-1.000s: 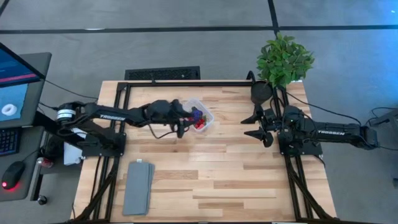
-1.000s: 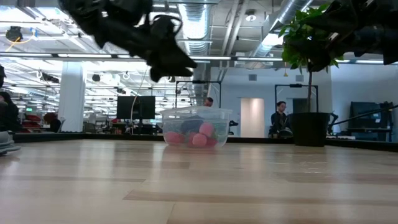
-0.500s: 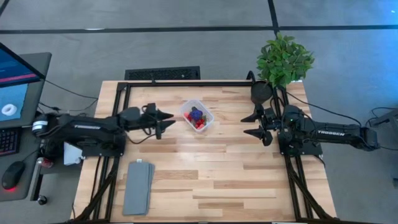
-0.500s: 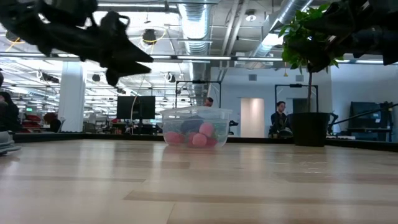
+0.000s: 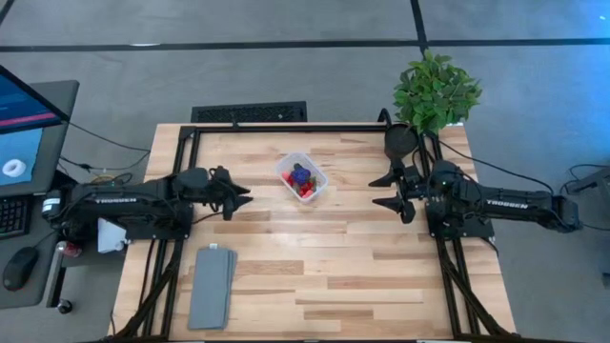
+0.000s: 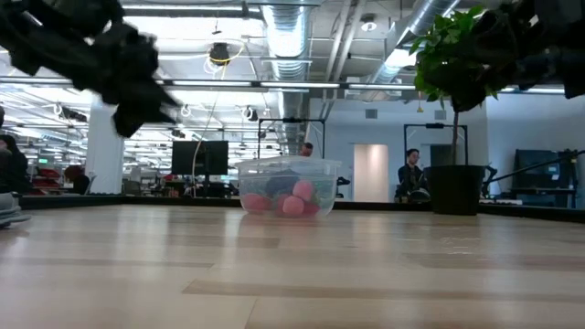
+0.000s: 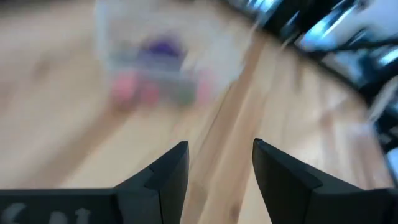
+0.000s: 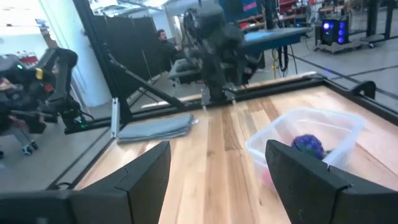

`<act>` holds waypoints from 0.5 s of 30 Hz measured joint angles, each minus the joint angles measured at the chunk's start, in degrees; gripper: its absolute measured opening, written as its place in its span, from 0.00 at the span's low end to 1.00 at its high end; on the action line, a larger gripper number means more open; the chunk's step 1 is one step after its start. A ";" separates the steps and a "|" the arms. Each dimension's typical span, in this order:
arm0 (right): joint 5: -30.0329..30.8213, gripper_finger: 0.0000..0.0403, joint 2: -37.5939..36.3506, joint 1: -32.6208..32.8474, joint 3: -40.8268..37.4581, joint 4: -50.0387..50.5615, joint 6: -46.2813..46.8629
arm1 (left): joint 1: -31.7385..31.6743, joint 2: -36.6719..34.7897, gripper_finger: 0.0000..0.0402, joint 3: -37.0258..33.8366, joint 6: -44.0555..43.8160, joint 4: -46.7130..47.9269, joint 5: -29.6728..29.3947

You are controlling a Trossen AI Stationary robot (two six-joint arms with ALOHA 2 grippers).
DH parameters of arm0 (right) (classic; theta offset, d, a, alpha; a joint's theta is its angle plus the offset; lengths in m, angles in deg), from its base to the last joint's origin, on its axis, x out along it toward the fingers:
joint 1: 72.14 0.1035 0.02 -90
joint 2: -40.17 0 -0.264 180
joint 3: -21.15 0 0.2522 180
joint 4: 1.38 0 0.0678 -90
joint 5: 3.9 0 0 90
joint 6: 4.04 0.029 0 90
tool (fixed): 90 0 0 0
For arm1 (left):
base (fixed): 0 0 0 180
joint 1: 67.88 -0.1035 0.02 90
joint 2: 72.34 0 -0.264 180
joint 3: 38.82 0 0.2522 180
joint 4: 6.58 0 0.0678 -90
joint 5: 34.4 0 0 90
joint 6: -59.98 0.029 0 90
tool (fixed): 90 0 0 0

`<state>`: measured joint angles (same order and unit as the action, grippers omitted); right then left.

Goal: Pick and placing Produce into tupperware
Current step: Return to Home Position

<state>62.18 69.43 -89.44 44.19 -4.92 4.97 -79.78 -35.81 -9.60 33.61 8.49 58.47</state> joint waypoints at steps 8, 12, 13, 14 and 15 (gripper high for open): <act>-0.03 0.71 1.11 2.95 0.00 -5.39 -2.82 | 3.87 -1.24 0.42 -0.04 4.50 5.44 3.59; 0.73 0.71 1.07 2.40 0.02 -10.18 -5.91 | 6.03 -4.41 0.42 -0.02 14.94 -2.46 -4.98; 1.12 0.71 0.96 1.90 0.02 -10.07 -5.96 | 6.34 -5.64 0.42 -0.02 17.97 -4.24 -6.21; 1.29 0.71 0.75 1.36 0.02 -9.74 -5.86 | 6.44 -6.96 0.42 -0.02 20.62 -6.00 -6.80; 1.31 0.71 0.15 0.89 -0.01 -9.30 -5.54 | 6.49 -8.34 0.42 -0.02 22.87 -7.02 -7.00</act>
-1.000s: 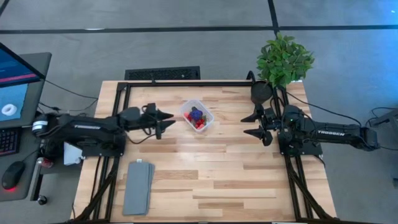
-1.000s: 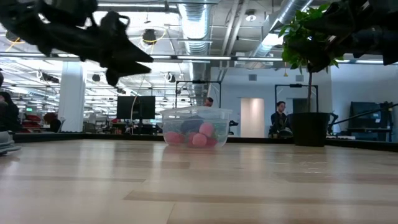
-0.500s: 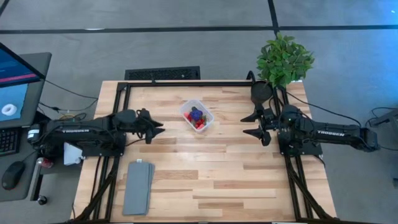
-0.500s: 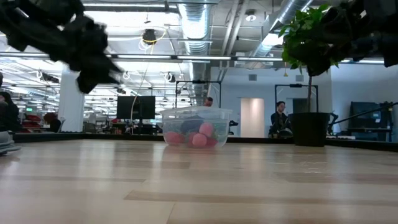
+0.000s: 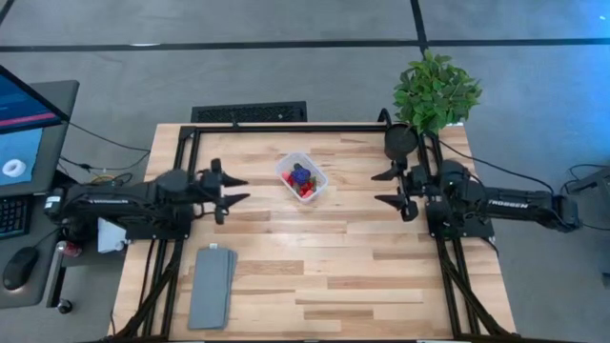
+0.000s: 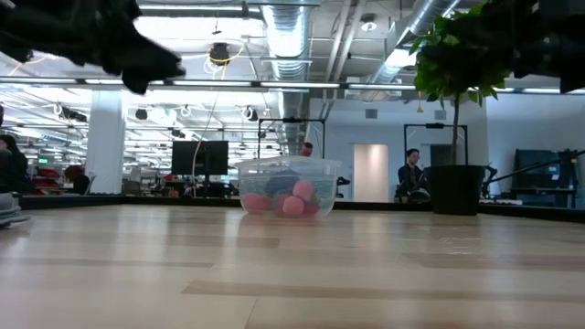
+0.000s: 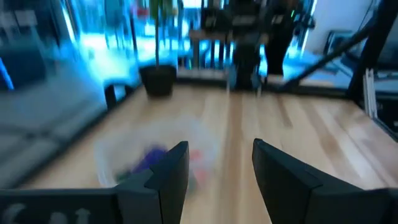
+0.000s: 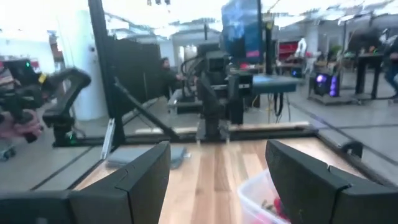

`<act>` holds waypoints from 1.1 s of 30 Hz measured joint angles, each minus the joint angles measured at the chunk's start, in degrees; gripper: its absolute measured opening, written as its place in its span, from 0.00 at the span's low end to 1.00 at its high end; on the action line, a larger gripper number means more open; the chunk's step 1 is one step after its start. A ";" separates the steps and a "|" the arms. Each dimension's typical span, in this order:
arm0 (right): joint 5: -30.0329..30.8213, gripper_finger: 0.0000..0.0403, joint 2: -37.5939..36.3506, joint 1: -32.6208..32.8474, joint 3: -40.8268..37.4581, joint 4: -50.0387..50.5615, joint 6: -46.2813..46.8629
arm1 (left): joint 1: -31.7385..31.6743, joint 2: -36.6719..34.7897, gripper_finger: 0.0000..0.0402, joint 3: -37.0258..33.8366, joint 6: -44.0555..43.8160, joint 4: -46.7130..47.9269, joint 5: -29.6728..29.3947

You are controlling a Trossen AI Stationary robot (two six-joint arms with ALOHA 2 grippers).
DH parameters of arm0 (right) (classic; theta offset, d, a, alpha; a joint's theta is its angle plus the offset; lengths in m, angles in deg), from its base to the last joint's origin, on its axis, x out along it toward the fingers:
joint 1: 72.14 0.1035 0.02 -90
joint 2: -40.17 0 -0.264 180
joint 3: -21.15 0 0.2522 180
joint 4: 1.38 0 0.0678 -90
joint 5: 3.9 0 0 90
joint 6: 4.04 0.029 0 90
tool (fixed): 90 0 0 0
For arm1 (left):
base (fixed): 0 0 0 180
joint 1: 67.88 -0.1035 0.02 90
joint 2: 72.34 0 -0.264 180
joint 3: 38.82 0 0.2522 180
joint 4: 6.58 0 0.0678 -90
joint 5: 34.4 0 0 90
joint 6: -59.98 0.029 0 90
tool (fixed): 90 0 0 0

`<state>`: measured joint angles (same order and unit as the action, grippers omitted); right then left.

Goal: Pick and placing Produce into tupperware
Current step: Return to Home Position

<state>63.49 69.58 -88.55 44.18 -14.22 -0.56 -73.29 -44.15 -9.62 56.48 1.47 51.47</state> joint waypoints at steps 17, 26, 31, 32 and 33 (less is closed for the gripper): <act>12.28 0.71 -12.62 3.97 -8.78 -11.42 1.80 | 0.14 -28.15 0.42 -4.88 6.36 2.55 1.08; 17.79 0.71 -14.95 10.15 -8.78 -11.50 -0.98 | 1.53 -28.22 0.42 -12.38 8.24 -13.48 1.95; 17.82 0.71 -14.91 14.46 -8.78 -10.22 -2.09 | 2.27 -27.96 0.42 -14.80 8.33 -17.64 2.06; 17.81 0.71 -14.91 15.39 -8.80 -10.07 -2.13 | 2.53 -28.02 0.42 -14.80 8.08 -17.48 2.34; 17.83 0.71 -14.92 16.22 -8.80 -10.08 -2.29 | 2.87 -28.00 0.42 -14.80 7.99 -17.62 2.70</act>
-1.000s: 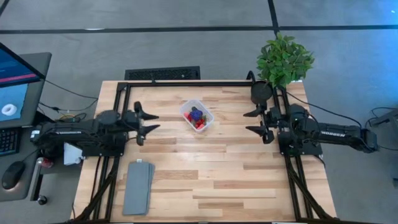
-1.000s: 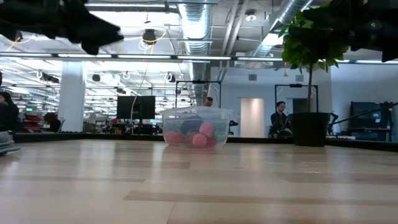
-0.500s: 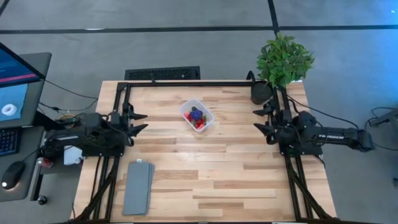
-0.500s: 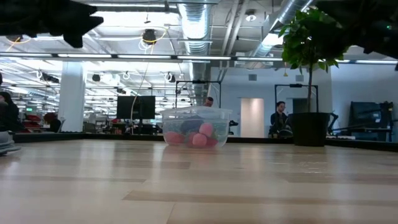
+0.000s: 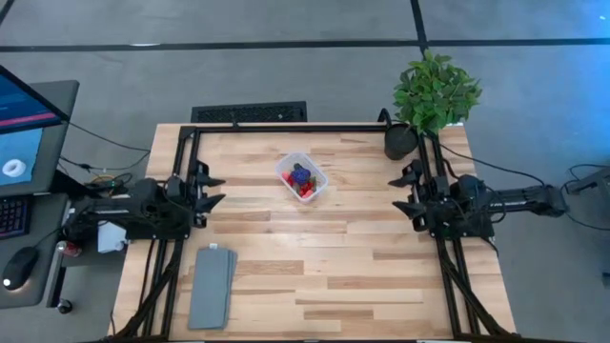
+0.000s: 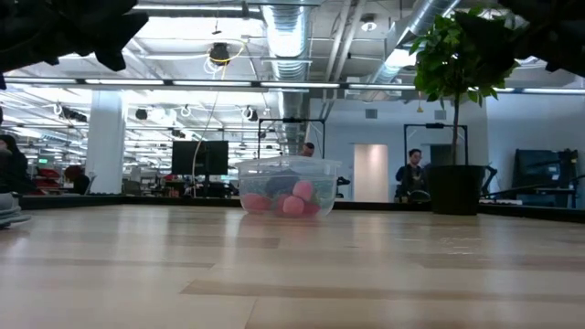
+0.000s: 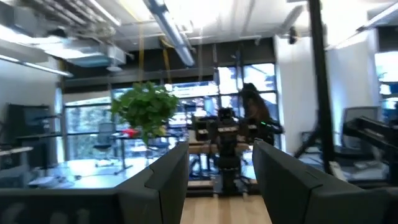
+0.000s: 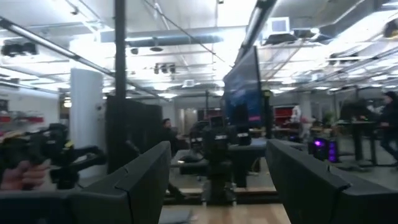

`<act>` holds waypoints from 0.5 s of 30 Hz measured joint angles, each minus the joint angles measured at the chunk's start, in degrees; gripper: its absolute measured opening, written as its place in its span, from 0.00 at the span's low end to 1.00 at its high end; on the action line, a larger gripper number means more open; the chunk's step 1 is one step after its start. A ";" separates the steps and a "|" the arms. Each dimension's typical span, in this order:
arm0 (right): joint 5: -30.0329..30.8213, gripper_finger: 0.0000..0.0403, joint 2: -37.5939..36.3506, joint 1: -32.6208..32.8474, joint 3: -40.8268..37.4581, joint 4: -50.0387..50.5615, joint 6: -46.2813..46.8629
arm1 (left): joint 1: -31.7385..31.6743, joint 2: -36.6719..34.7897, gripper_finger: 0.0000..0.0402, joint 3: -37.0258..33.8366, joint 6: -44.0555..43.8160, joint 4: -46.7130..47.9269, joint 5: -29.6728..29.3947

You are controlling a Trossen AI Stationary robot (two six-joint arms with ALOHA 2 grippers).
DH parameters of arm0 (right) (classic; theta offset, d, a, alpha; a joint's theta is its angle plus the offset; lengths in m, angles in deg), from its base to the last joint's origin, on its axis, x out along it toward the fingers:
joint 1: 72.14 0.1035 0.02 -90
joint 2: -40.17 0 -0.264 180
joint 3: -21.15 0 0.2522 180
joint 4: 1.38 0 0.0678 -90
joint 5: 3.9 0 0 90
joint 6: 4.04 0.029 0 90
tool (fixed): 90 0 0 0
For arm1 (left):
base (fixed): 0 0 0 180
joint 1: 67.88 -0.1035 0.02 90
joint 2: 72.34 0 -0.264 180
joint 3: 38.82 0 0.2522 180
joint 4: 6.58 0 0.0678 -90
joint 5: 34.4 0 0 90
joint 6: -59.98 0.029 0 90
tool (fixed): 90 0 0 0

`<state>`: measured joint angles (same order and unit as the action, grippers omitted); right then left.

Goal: Pick and placing Produce into tupperware
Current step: Return to Home Position

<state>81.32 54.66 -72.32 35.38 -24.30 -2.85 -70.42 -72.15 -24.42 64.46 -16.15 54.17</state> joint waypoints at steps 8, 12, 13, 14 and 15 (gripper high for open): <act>1.42 0.71 -0.03 5.67 0.02 2.84 -1.69 | 3.20 0.02 0.42 -0.02 1.86 -0.44 0.99; 6.92 0.71 -0.41 6.87 -0.01 11.92 0.03 | 3.79 0.04 0.42 -0.02 2.88 0.89 0.91; 7.27 0.71 -0.76 6.93 -0.07 11.05 -0.54 | 3.84 0.04 0.42 -0.02 2.98 0.83 0.91; 7.07 0.71 -1.39 6.97 -0.07 9.53 -2.06 | 3.84 0.03 0.42 -0.02 2.98 0.76 0.90; 6.25 0.71 -2.32 7.00 -0.07 7.90 -4.05 | 3.84 0.02 0.42 -0.02 2.98 0.70 0.89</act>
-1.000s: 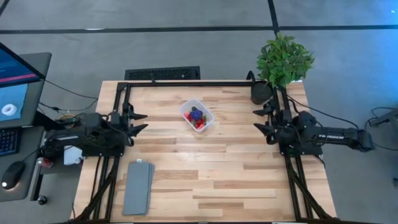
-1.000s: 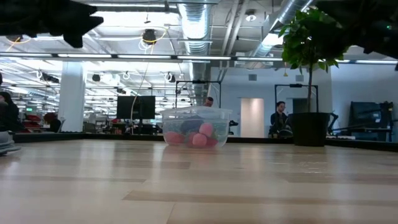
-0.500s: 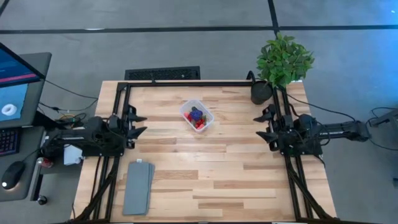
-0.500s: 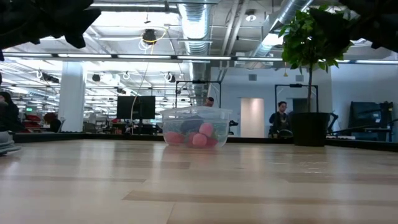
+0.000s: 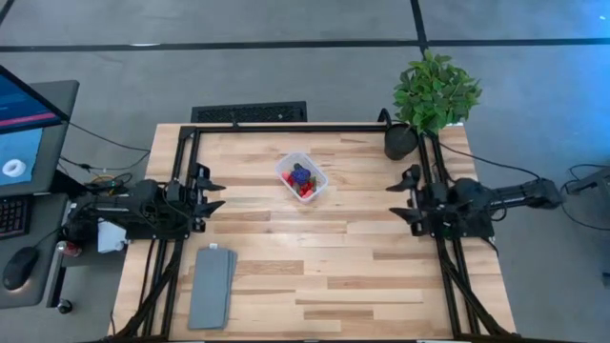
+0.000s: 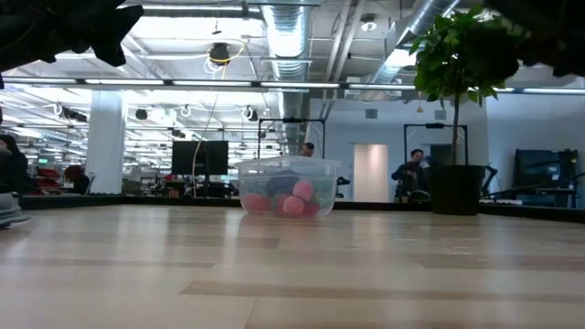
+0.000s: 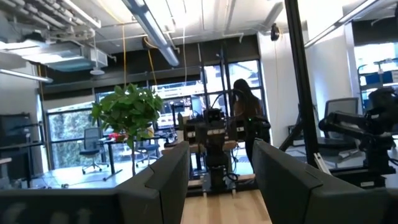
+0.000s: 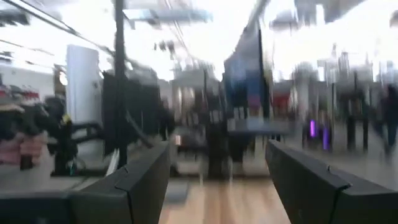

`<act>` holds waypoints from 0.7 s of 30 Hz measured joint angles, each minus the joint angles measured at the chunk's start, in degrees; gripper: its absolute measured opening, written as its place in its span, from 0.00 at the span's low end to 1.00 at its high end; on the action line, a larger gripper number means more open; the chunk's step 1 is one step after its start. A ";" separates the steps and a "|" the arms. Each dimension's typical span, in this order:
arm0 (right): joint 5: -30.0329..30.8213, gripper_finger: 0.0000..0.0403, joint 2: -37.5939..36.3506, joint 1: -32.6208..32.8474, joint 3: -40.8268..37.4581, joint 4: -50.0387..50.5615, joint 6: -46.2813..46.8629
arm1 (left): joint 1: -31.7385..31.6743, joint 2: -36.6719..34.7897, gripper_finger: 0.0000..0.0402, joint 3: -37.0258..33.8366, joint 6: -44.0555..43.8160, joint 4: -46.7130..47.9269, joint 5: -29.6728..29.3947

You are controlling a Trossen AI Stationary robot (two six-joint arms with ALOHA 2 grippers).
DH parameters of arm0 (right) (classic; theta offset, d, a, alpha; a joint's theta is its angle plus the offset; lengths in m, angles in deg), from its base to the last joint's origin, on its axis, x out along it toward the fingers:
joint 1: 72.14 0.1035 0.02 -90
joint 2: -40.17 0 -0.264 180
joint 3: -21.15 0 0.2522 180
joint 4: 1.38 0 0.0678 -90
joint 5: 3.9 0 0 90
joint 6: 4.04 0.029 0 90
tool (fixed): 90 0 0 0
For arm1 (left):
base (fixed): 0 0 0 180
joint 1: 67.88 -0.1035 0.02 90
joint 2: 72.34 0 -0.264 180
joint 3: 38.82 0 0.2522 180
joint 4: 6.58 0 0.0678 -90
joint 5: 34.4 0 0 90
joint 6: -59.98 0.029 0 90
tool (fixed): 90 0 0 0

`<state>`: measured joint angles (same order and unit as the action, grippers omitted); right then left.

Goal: Pick and placing Produce into tupperware
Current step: Return to Home Position

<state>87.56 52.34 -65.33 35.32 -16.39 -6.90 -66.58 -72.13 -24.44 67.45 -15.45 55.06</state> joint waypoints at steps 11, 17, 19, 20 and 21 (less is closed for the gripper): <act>-1.33 0.71 -11.80 0.48 0.99 5.58 -5.89 | 0.52 -0.07 0.42 -0.04 -1.05 -0.25 0.24; -1.45 0.71 -12.08 1.53 0.95 14.58 -1.48 | 0.68 -0.11 0.42 -0.04 0.90 2.72 1.43; -1.48 0.71 -11.98 2.25 0.83 18.12 0.30 | 0.69 -0.10 0.42 -0.04 0.69 4.79 1.84; -1.47 0.71 -11.99 2.63 0.83 19.21 1.04 | 0.69 -0.11 0.42 -0.04 0.25 6.07 1.99; -1.46 0.71 -12.05 3.12 0.85 20.27 1.62 | 0.68 -0.12 0.42 -0.05 -0.08 7.56 2.51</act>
<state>86.10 40.29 -62.21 36.17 3.87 -5.29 -65.91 -72.25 -24.49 67.37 -7.89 57.57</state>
